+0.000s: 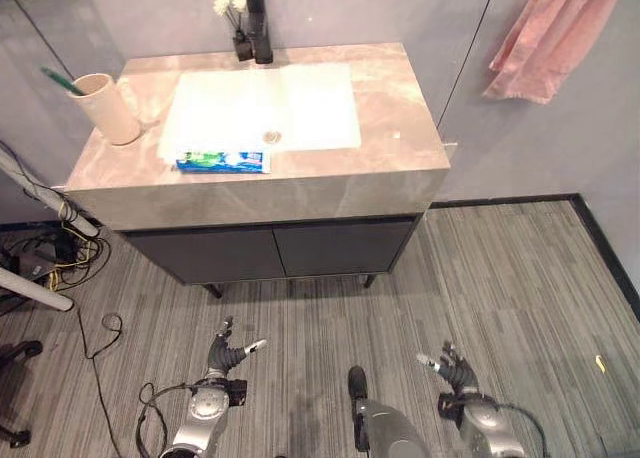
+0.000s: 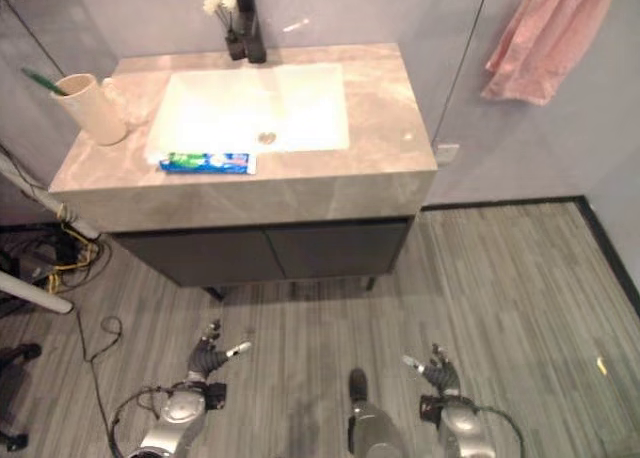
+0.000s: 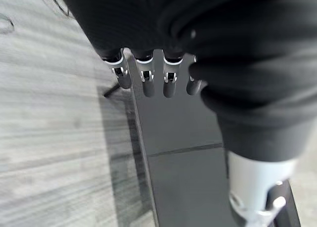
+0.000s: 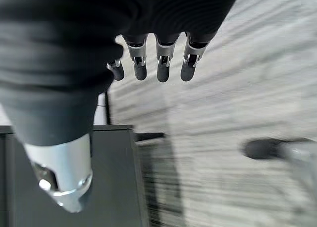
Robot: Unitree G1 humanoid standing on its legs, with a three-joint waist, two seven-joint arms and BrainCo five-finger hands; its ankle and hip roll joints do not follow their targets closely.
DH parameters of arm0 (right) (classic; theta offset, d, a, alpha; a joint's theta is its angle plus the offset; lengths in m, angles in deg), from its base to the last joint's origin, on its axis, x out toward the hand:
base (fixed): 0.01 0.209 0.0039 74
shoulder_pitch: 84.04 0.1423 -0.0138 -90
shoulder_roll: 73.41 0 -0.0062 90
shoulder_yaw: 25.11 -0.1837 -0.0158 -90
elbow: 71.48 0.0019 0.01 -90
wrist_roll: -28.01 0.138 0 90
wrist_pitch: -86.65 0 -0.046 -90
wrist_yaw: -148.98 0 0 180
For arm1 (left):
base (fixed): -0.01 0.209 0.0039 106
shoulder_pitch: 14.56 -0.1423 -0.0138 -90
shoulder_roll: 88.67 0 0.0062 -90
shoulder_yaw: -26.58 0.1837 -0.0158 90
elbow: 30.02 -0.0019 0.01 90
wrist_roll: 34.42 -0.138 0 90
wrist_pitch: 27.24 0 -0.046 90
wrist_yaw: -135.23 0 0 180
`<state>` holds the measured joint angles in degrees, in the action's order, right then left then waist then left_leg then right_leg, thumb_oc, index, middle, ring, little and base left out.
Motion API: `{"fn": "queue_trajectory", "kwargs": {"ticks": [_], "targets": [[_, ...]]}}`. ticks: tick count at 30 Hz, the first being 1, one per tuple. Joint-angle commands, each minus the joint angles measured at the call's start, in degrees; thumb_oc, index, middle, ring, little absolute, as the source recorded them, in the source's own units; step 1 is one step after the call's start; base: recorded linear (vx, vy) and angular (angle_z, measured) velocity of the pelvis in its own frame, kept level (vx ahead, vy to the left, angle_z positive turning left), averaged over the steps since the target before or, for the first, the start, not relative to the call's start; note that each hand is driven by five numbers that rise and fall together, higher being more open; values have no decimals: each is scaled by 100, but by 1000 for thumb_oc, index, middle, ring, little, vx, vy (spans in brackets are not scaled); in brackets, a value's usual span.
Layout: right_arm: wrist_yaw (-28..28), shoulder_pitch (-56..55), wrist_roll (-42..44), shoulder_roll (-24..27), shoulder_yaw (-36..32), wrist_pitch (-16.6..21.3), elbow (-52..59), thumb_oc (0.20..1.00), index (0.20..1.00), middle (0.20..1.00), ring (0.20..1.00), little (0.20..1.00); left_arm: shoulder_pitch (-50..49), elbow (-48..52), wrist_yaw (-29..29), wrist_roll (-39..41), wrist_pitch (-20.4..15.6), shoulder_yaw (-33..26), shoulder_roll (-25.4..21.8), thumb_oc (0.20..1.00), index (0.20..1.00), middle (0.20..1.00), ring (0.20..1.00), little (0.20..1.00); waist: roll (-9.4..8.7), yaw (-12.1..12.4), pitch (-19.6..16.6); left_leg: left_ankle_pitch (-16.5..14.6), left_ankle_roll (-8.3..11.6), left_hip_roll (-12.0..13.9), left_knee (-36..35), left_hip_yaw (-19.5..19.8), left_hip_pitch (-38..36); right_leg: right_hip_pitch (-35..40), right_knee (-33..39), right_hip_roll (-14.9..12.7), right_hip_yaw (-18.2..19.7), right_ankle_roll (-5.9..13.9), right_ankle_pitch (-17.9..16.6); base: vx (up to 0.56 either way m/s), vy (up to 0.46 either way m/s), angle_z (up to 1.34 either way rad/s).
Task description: Put brush and paste in cup on sink, flatten towel.
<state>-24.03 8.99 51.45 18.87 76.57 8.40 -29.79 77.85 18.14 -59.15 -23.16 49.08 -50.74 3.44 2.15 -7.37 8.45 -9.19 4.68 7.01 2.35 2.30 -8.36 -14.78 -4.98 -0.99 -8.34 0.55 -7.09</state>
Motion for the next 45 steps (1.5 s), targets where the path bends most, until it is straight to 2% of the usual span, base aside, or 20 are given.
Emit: {"fn": "queue_trajectory", "kwargs": {"ticks": [1, 2, 7, 9, 11, 13, 14, 15, 17, 21, 25, 28, 29, 30, 33, 36, 39, 41, 42, 45], "targets": [[-34, 34, -136, 145, 28, 247, 188, 1000, 1000, 1000, 1000, 1000, 263, 294, 18, 105, -261, 125, -284, 1000, 1000, 1000, 1000, 1000, -125, -59, 104, 1093, 284, -644, 1523, -311, 132, 67, 34, -387, 83, 645, 96, 322, -223, 16], [-34, 15, -137, 203, 45, 264, 256, 1000, 1000, 1000, 1000, 1000, 312, 290, 30, 135, -252, 130, -285, 1000, 1000, 1000, 1000, 1000, -184, -81, 139, 1343, 383, -498, 1994, -535, 367, 197, 84, -439, 44, 558, 154, 148, -124, 11], [94, -37, -122, 266, 41, 289, 198, 1000, 1000, 1000, 1000, 1000, 480, 228, 32, 71, -220, 228, -275, 1000, 1000, 1000, 1000, 1000, -292, -50, 282, 1482, 318, -31, 2843, -1283, 909, 650, 206, -403, -57, 290, 488, 179, -170, 18], [101, -120, -89, 253, -15, 297, 151, 1000, 1000, 1000, 1000, 1000, 575, 145, 26, 23, -212, 303, -254, 1000, 1000, 1000, 1000, 1000, -255, -117, 272, 1357, 316, 411, 2392, -1765, 1061, 876, 249, -427, -201, 366, 653, 263, -73, 34], [97, -180, -92, 265, -36, 310, 145, 1000, 1000, 1000, 1000, 1000, 693, 28, -37, -45, -237, 376, -225, 1000, 1000, 1000, 1000, 1000, -295, -137, 262, 1247, 242, 611, 1660, -2199, 1282, 1040, 301, -523, -321, 432, 743, 209, 32, 56], [99, -166, -249, 292, 45, 287, 121, 1000, 1000, 1000, 1000, 1000, 740, -58, -96, -76, -238, 401, -211, 1000, 1000, 1000, 1000, 1000, -293, -88, 232, 1266, 261, 592, 907, -2155, 1476, 1134, 300, -531, -274, 490, 838, 231, 99, 53], [125, -160, -401, 306, 114, 274, 136, 1000, 1000, 1000, 1000, 1000, 744, -124, -151, -101, -233, 387, -201, 1000, 1000, 1000, 1000, 1000, -253, -43, 210, 1486, 327, 624, 452, -2056, 1538, 1214, 320, -497, -220, 520, 874, 190, 89, 5], [126, -161, -402, 306, 114, 274, 137, 1000, 1000, 1000, 1000, 1000, 743, -125, -152, -101, -234, 387, -200, 1000, 1000, 1000, 1000, 1000, -257, -43, 216, 1496, 327, 617, 431, -2059, 1520, 1222, 320, -501, -219, 521, 876, 211, 91, -12], [113, -169, -694, 337, 288, 250, 158, 1000, 1000, 1000, 1000, 1000, 690, -220, -200, -202, -231, 336, -233, 1000, 1000, 1000, 1000, 1000, -177, 94, 173, 2051, 450, 793, -403, -1735, 1579, 1461, 350, -406, -69, 560, 1015, 299, 115, -24], [69, -136, -870, 404, 356, 246, 171, 1000, 1000, 1000, 1000, 1000, 565, -364, -235, -495, -193, 282, -389, 1000, 1000, 1000, 1000, 1000, -145, 238, 120, 2259, 562, 937, -735, -1355, 1719, 1749, 303, -440, 183, 612, 1206, 343, 181, -57], [15, -102, -864, 349, 304, 245, 92, 1000, 1000, 1000, 1000, 1000, 382, -313, -203, -814, -190, 315, -583, 1000, 1000, 1000, 1000, 1000, -136, 345, 68, 1982, 478, 734, -481, -943, 1641, 1944, 204, -651, 421, 736, 1309, 205, 258, -44], [-34, -53, -869, 304, 172, 213, 68, 1000, 1000, 1000, 1000, 1000, 230, -143, -67, -1005, -207, 338, -889, 1000, 1000, 1000, 1000, 1000, -233, 439, 62, 1479, 168, 285, 120, -922, 1837, 1889, 13, -1118, 536, 994, 1177, 162, 456, 6], [-60, 25, -984, 307, 190, 190, 53, 1000, 1000, 1000, 1000, 1000, 89, 83, -18, -1115, -219, 336, -1021, 1000, 1000, 1000, 1000, 1000, -247, 510, 57, 1319, 7, 73, 184, -939, 1851, 1748, -174, -1310, 568, 1088, 952, 110, 339, -7], [-59, 25, -985, 305, 191, 190, 53, 1000, 1000, 1000, 1000, 1000, 86, 87, -17, -1115, -217, 334, -1023, 1000, 1000, 1000, 1000, 1000, -251, 514, 52, 1317, 4, 70, 186, -946, 1854, 1739, -179, -1316, 575, 1092, 954, 99, 350, -16], [-70, 199, -1091, 301, 242, 159, 95, 1000, 1000, 1000, 1000, 1000, -113, 367, 45, -1188, -236, 263, -1200, 1000, 1000, 1000, 1000, 1000, -206, 613, 118, 1161, -234, -176, 100, -1064, 1710, 1248, -945, -1635, 450, 1100, 241, 45, 287, -8], [-81, 326, -1112, 316, 301, 157, 162, 1000, 1000, 1000, 1000, 1000, -239, 601, 112, -1191, -268, 222, -1339, 1000, 1000, 1000, 1000, 1000, -138, 663, 253, 1155, -300, -216, -27, -1087, 1590, 978, -1370, -1613, 204, 1070, 131, 23, 235, -19], [-93, 360, -1172, 326, 344, 224, 227, 1000, 1000, 1000, 1000, 1000, -601, 934, 191, -1387, -289, 89, -1479, 1000, 1000, 1000, 1000, 1000, -78, 706, 350, 1106, -373, -303, -125, -1024, 1429, 616, -1559, -1124, 97, 1004, 443, 53, 144, -4], [-40, 415, -1129, 270, 346, 234, 167, 1000, 1000, 1000, 1000, 1000, -799, 955, 126, -1303, -372, -50, -1431, 1000, 1000, 1000, 1000, 1000, -87, 836, 389, 1058, -360, -312, -165, -1042, 1368, 580, -1248, -1260, -436, 942, 619, 43, 32, -28], [-39, 491, -1101, 227, 406, 256, 17, 1000, 1000, 1000, 1000, 1000, -858, 969, 79, -1189, -459, -116, -1406, 1000, 1000, 1000, 1000, 1000, -143, 903, 389, 1041, -314, -321, -223, -1045, 1327, 639, -601, -1254, -728, 918, 574, 39, -127, -20], [7, 515, -1177, 145, 517, 275, -213, 1000, 1000, 1000, 1000, 1000, -876, 960, -48, -1363, -579, -43, -1519, 1000, 1000, 1000, 1000, 1000, -214, 987, 460, 1018, -274, -314, -73, -833, 1382, 687, -290, -1084, -195, 990, 572, 40, -100, 39]]}}
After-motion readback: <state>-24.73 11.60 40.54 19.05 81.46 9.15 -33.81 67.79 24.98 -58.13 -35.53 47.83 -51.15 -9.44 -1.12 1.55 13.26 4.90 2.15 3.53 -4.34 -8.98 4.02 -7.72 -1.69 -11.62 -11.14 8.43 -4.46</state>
